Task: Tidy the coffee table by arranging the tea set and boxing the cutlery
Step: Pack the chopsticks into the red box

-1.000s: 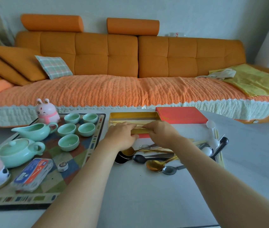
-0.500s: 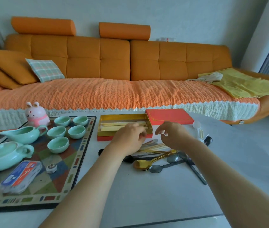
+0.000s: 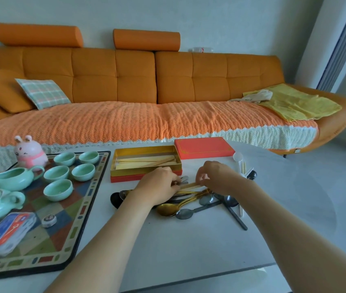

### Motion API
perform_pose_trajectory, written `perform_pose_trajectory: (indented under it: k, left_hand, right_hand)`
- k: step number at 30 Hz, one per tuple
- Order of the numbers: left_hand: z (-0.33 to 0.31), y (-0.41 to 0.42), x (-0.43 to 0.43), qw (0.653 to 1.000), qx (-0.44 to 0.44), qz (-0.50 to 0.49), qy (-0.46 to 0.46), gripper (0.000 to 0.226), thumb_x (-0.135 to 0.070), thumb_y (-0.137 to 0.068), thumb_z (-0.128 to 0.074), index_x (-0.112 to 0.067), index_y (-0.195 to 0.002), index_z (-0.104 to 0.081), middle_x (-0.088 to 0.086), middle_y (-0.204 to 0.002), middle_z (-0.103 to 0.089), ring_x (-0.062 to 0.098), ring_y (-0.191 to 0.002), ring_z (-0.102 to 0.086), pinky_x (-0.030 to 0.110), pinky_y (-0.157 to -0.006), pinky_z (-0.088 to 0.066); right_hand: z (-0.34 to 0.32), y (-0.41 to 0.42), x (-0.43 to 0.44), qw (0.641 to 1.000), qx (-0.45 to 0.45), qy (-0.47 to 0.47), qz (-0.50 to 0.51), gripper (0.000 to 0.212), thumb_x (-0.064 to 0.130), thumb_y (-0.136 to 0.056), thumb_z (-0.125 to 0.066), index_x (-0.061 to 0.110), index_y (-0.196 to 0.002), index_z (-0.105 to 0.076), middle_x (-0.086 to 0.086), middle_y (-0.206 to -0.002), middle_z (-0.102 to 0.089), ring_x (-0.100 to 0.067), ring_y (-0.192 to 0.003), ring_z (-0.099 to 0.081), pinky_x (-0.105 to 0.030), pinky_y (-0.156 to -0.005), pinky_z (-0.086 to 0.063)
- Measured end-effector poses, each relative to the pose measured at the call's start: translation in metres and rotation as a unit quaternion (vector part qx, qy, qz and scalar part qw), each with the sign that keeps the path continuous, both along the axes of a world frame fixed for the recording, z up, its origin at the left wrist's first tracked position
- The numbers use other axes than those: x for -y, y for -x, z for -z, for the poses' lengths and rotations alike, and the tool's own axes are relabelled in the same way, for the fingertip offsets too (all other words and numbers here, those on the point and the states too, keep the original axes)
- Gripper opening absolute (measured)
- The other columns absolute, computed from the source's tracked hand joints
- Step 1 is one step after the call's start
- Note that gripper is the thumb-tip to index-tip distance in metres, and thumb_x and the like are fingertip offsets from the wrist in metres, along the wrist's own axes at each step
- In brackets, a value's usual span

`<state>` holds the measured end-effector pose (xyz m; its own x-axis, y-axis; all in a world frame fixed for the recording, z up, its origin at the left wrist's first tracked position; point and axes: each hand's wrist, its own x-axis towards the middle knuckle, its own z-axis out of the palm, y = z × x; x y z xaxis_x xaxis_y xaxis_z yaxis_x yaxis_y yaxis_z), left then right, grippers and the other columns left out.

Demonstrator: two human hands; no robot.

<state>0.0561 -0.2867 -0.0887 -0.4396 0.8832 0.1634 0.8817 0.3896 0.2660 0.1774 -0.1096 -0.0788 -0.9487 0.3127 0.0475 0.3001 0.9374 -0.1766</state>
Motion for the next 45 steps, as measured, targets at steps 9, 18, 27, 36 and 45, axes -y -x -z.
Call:
perform_pose_trajectory:
  k: [9,18,27,36,45]
  left_hand:
    - [-0.007,0.0,-0.001,0.994,0.036,-0.014,-0.106,0.026,-0.029,-0.1,-0.052,-0.028,-0.12,-0.068,-0.01,-0.108,-0.062,0.014,-0.095,-0.058,0.03,-0.072,-0.049]
    - [-0.018,0.041,0.025,0.983,-0.028,-0.089,-0.155,0.025,-0.021,-0.101,-0.05,-0.026,-0.115,-0.07,-0.007,-0.108,-0.065,0.015,-0.091,-0.059,0.031,-0.073,-0.049]
    - [-0.011,0.067,0.055,0.98,-0.102,-0.127,-0.118,0.037,-0.02,-0.099,-0.051,-0.025,-0.135,-0.057,-0.003,-0.129,-0.056,0.021,-0.12,-0.048,0.035,-0.098,-0.035]
    - [-0.022,0.055,0.071,0.992,-0.042,-0.11,0.045,0.049,-0.043,-0.101,-0.043,-0.031,-0.148,-0.04,-0.006,-0.152,-0.043,0.021,-0.137,-0.038,0.03,-0.105,-0.028]
    - [-0.011,0.072,0.058,0.994,0.008,-0.109,0.024,0.034,-0.045,-0.096,-0.05,-0.026,-0.122,-0.06,-0.003,-0.118,-0.052,0.021,-0.118,-0.047,0.037,-0.096,-0.039]
  right_hand:
    - [0.004,0.007,0.004,0.987,-0.158,-0.002,-0.002,0.023,0.007,-0.091,-0.046,0.023,-0.096,-0.061,0.005,-0.091,-0.058,-0.017,-0.084,-0.052,-0.035,-0.077,-0.044]
    - [0.005,0.031,0.018,0.964,-0.266,0.028,-0.016,0.026,0.005,-0.095,-0.051,0.014,-0.108,-0.071,-0.004,-0.09,-0.063,-0.024,-0.085,-0.057,-0.034,-0.07,-0.047]
    - [0.007,0.081,0.052,0.969,-0.239,0.015,0.056,0.035,0.011,-0.097,-0.045,0.029,-0.113,-0.071,0.003,-0.107,-0.065,-0.024,-0.101,-0.051,-0.037,-0.086,-0.038]
    - [0.008,0.112,0.064,0.974,-0.194,-0.035,0.113,0.04,0.009,-0.091,-0.052,0.03,-0.123,-0.064,-0.002,-0.131,-0.056,-0.026,-0.121,-0.044,-0.042,-0.099,-0.031]
    - [0.01,0.105,0.076,0.992,-0.109,0.054,-0.035,0.028,0.018,-0.087,-0.045,0.02,-0.091,-0.072,-0.002,-0.083,-0.066,-0.024,-0.076,-0.058,-0.036,-0.067,-0.051]
